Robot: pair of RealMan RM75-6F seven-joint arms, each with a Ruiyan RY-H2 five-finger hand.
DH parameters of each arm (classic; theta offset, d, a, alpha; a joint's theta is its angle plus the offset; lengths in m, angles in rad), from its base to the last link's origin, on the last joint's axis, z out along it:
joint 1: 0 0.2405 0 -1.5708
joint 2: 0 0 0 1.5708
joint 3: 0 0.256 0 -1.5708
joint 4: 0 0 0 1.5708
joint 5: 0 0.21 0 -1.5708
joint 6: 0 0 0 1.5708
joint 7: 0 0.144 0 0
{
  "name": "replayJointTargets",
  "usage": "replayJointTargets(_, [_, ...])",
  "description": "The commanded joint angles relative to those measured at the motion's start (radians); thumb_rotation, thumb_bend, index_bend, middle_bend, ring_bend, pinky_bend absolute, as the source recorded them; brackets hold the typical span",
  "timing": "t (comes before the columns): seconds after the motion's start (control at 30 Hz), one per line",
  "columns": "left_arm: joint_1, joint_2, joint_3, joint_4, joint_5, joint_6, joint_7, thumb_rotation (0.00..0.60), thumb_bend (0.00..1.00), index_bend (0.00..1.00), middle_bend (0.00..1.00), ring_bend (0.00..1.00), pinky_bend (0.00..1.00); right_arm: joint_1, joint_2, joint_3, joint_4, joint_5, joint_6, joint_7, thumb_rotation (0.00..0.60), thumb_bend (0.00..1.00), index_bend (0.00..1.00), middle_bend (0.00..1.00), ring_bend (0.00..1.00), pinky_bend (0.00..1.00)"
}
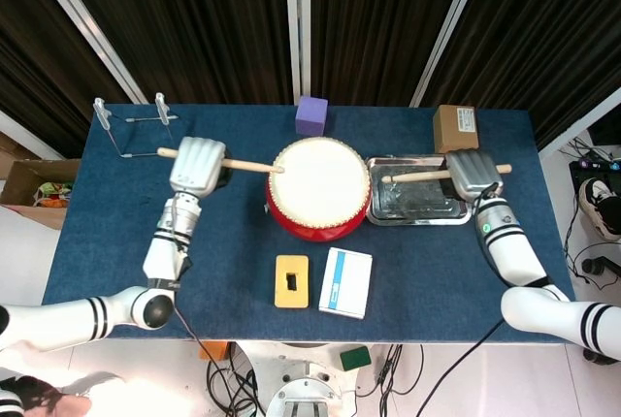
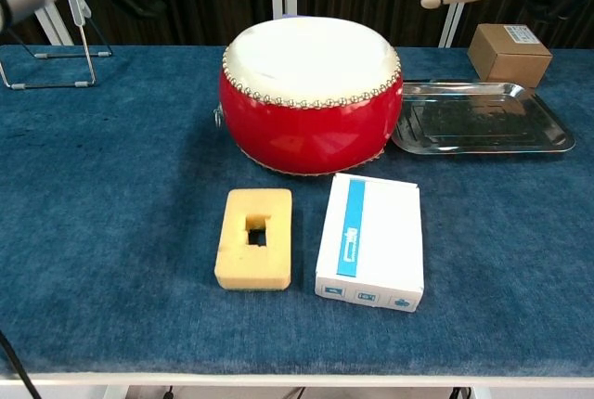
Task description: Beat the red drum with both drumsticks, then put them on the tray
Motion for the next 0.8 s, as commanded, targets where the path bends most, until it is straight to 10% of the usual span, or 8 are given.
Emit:
replayJointTargets(0.03, [0.064,0.074,-0.004,-0.066,0.049,0.053,-0.063,0.6,0.38,1.0,1.0,1.0,1.0,-0.062,-0.048,-0.051,0.128,-0.06,-0.07,0.074,0.6,1.0,1.0,1.0,1.0,1.0])
replayJointTargets(0.23, [0.101,0.116,0.008,-0.105,0.078,0.069,-0.089,0.6,0.37,1.0,1.0,1.0,1.0,-0.066,-0.174,-0.063,0.327,-0.107,-0.146,0.091,0.6,0.98,1.0,1.0,1.0,1.0])
replayJointTargets(0.53, [0.111,0.118,0.018,-0.111,0.072,0.05,-0.08,0.6,0.37,1.0,1.0,1.0,1.0,-0.011,-0.346,-0.019,0.502,-0.062,-0.197,0.033,0.6,0.67,1.0,0.97,0.88,0.82])
replayJointTargets(0.8, [0.118,0.12,0.018,-0.112,0.065,0.043,-0.079,0.6,0.37,1.0,1.0,1.0,1.0,0.031,-0.409,0.002,0.536,0.067,-0.182,-0.097,0.6,0.33,0.56,0.57,0.42,0.51])
